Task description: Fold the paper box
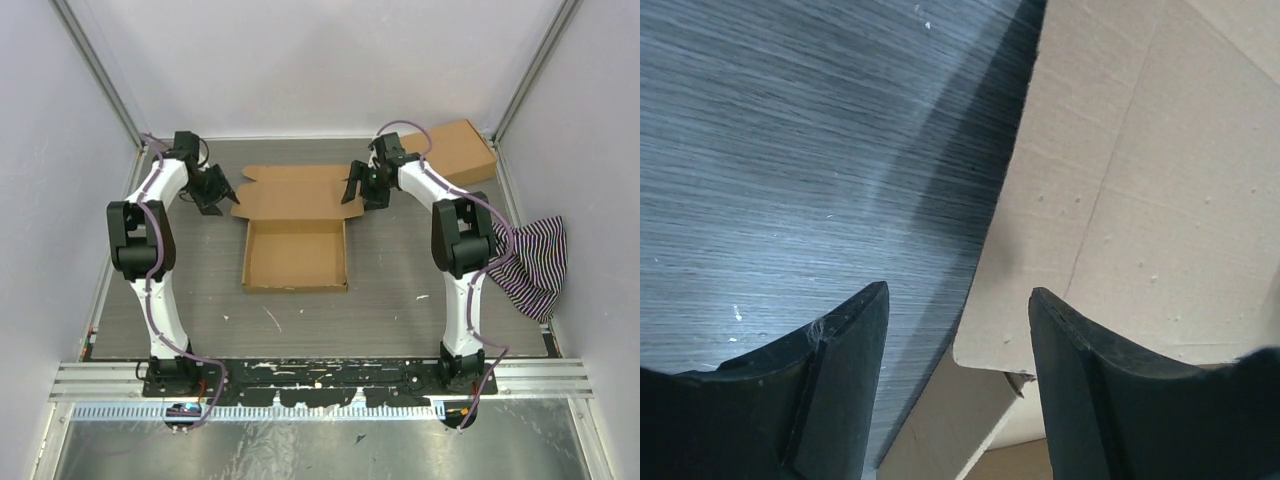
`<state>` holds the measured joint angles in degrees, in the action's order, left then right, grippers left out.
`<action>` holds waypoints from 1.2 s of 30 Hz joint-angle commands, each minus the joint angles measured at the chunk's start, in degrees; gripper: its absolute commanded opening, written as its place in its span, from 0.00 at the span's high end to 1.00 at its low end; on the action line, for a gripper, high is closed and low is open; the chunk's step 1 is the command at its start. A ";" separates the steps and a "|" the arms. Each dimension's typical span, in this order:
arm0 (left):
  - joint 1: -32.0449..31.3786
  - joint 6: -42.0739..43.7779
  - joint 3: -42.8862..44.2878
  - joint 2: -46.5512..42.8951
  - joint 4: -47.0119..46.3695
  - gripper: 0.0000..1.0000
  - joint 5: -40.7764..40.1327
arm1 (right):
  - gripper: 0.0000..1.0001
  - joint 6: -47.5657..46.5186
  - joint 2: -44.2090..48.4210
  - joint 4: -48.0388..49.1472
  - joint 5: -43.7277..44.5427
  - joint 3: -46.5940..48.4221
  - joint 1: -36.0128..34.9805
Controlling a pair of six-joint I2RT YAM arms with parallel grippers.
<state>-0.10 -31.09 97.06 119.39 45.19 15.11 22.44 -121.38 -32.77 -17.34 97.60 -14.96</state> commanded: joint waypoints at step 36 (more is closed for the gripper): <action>-11.87 7.21 23.04 8.84 12.61 0.43 -7.48 | 0.46 -6.79 -7.13 -10.51 8.32 19.22 -6.58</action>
<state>-10.09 -25.39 116.71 127.59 55.53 9.28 16.60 -129.01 -42.54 -11.44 113.82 -20.56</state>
